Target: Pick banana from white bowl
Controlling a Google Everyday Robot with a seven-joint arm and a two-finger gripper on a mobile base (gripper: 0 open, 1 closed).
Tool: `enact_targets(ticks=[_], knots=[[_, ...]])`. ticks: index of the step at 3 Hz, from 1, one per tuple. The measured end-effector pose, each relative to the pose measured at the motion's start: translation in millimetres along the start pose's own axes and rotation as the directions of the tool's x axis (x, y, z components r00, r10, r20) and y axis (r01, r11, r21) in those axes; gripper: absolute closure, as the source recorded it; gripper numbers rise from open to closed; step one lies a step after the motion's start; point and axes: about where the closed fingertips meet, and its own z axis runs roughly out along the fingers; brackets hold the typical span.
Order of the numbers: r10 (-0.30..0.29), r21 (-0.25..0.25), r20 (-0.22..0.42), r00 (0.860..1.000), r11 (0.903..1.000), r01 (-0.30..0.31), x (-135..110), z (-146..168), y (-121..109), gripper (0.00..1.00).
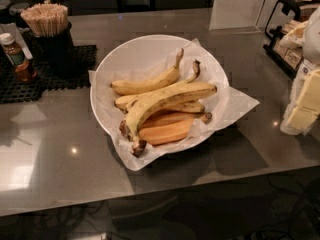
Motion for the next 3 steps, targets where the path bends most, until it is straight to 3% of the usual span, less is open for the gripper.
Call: enact_targets(ticks=[1, 2, 3], knots=[[0.0, 0.0, 0.0, 1.0, 1.0, 0.0, 0, 0, 0, 0.0], [-0.089, -0.022, 0.09, 0.992, 0.9956, 0.092, -22, -10, 10, 0.0], [-0.247, -0.016, 0.194, 0.949, 0.9668, 0.255, -66, -37, 28, 0.0]])
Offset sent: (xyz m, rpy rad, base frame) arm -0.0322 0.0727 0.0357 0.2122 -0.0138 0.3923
